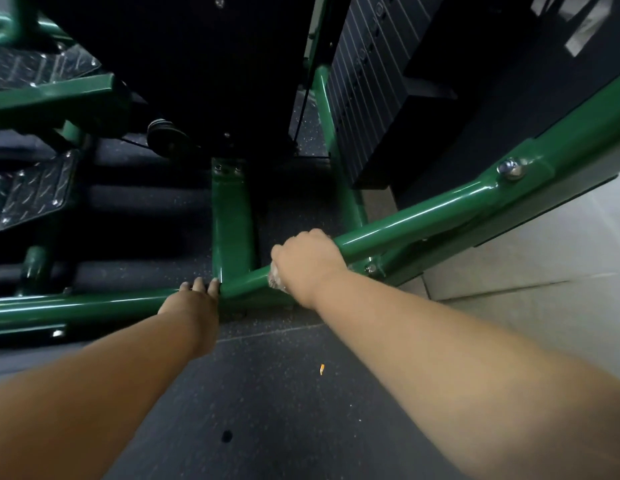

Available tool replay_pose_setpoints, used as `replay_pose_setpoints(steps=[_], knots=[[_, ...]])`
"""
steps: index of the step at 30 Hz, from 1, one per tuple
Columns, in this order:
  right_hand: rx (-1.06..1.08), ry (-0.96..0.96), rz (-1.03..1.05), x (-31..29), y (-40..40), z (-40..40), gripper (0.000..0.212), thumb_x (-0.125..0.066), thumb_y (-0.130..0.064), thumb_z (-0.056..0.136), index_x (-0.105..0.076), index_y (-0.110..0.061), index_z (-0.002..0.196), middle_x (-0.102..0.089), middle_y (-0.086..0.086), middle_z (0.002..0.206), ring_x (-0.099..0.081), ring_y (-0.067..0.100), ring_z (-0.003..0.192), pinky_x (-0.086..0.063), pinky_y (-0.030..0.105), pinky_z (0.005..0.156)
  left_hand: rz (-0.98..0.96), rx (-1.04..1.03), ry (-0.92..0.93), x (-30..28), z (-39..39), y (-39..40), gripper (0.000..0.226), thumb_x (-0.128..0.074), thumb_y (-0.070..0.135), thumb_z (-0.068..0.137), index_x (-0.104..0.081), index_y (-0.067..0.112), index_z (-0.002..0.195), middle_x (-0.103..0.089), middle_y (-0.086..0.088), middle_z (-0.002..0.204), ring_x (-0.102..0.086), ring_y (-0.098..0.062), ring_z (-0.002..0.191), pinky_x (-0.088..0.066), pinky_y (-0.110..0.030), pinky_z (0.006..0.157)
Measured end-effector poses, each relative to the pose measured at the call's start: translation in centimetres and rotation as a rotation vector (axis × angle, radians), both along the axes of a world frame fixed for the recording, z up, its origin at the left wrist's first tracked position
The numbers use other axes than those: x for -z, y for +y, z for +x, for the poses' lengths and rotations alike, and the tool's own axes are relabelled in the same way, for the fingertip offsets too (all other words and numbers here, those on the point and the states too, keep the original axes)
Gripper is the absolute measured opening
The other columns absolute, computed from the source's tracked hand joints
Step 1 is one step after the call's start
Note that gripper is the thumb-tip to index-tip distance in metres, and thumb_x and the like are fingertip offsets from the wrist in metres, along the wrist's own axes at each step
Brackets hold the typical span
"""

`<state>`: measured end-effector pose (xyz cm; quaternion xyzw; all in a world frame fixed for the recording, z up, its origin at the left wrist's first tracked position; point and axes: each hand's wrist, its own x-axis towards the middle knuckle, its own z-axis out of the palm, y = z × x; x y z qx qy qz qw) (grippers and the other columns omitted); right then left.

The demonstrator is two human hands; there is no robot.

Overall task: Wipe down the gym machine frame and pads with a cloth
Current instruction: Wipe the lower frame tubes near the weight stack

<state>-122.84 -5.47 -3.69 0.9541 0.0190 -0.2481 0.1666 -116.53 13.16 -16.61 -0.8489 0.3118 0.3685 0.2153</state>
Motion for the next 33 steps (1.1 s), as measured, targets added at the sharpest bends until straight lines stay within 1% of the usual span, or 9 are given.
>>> replay_pose_setpoints(steps=[6, 9, 11, 14, 17, 20, 25, 29, 33], knots=[[-0.433, -0.331, -0.164, 3.1, -4.6, -6.3, 0.055, -0.046, -0.035, 0.102, -0.049, -0.01, 0.151, -0.054, 0.019, 0.148, -0.051, 0.043, 0.135, -0.035, 0.054, 0.117, 0.003, 0.008, 0.007, 0.2, 0.8, 0.1, 0.11, -0.061, 0.042, 0.095, 0.023, 0.016, 0.163, 0.01, -0.012, 0.176, -0.008, -0.036, 0.162, -0.033, -0.05, 0.124], [-0.429, -0.357, 0.098, 1.6, -7.2, -10.6, 0.073, -0.055, -0.035, 0.086, -0.045, -0.014, 0.155, -0.042, 0.015, 0.162, -0.035, 0.038, 0.152, -0.024, 0.053, 0.126, -0.008, 0.013, 0.015, 0.1, 1.0, 0.5, 0.111, -0.061, 0.042, 0.095, 0.023, 0.016, 0.162, 0.011, -0.012, 0.175, -0.007, -0.035, 0.162, -0.032, -0.049, 0.125], [-0.088, -0.387, 0.41, 1.6, -6.9, -13.8, 0.073, -0.068, -0.031, 0.075, -0.054, -0.022, 0.146, -0.05, 0.005, 0.155, -0.046, 0.029, 0.144, -0.036, 0.047, 0.122, -0.023, 0.016, 0.019, 0.2, 1.1, 0.7, 0.111, -0.06, 0.043, 0.094, 0.023, 0.015, 0.162, 0.009, -0.014, 0.175, -0.008, -0.037, 0.162, -0.032, -0.05, 0.125], [0.976, -0.584, 1.059, 3.2, -4.3, -15.8, 0.031, -0.071, -0.018, 0.088, -0.065, -0.028, 0.118, -0.067, -0.009, 0.122, -0.065, 0.018, 0.113, -0.053, 0.033, 0.095, -0.028, 0.004, 0.022, 0.1, 1.1, 0.9, 0.107, -0.054, 0.041, 0.092, 0.021, 0.014, 0.163, 0.006, -0.016, 0.175, -0.009, -0.038, 0.161, -0.031, -0.051, 0.125], [1.761, -0.538, 1.414, 5.5, -4.3, -13.1, 0.053, -0.08, -0.043, 0.084, -0.055, -0.024, 0.127, -0.073, 0.005, 0.113, -0.07, 0.025, 0.1, -0.056, 0.037, 0.085, -0.012, 0.017, 0.027, -0.6, 1.1, 0.6, 0.103, -0.049, 0.037, 0.09, 0.019, 0.014, 0.163, 0.004, -0.017, 0.175, -0.011, -0.039, 0.161, -0.031, -0.052, 0.125], [1.893, -0.544, 1.661, 6.3, -4.6, -9.1, 0.05, -0.069, -0.054, 0.092, -0.067, -0.019, 0.129, -0.08, 0.005, 0.107, -0.074, 0.022, 0.089, -0.059, 0.037, 0.08, -0.004, 0.035, 0.046, -1.5, 1.0, 0.3, 0.101, -0.05, 0.033, 0.093, 0.021, 0.017, 0.163, 0.006, -0.015, 0.175, -0.009, -0.037, 0.162, -0.029, -0.05, 0.126], [1.949, -0.666, 2.358, 4.9, -3.2, -5.3, 0.036, -0.059, -0.045, 0.1, -0.085, -0.02, 0.096, -0.075, 0.013, 0.124, -0.068, 0.04, 0.12, -0.046, 0.068, 0.107, 0.016, 0.054, 0.043, -1.4, 1.0, 0.3, 0.105, -0.054, 0.042, 0.095, 0.021, 0.018, 0.164, 0.007, -0.012, 0.176, -0.008, -0.034, 0.162, -0.03, -0.05, 0.126], [1.875, -0.86, 2.534, 2.9, -4.5, -6.5, 0.048, -0.05, -0.047, 0.101, -0.072, -0.02, 0.134, -0.071, 0.018, 0.132, -0.066, 0.042, 0.124, -0.041, 0.068, 0.111, 0.036, 0.049, 0.036, -0.6, 1.0, 0.1, 0.108, -0.055, 0.036, 0.092, 0.024, 0.016, 0.162, 0.011, -0.014, 0.175, -0.005, -0.036, 0.162, -0.03, -0.05, 0.125], [1.817, -0.861, 2.651, -0.1, -7.2, -9.3, 0.054, -0.039, -0.043, 0.102, -0.069, -0.016, 0.138, -0.068, 0.02, 0.136, -0.059, 0.045, 0.131, -0.034, 0.067, 0.117, 0.02, 0.048, 0.02, 1.1, 0.8, 0.5, 0.104, -0.052, 0.038, 0.092, 0.02, 0.011, 0.162, 0.016, -0.015, 0.174, -0.002, -0.041, 0.161, -0.03, -0.052, 0.125]])
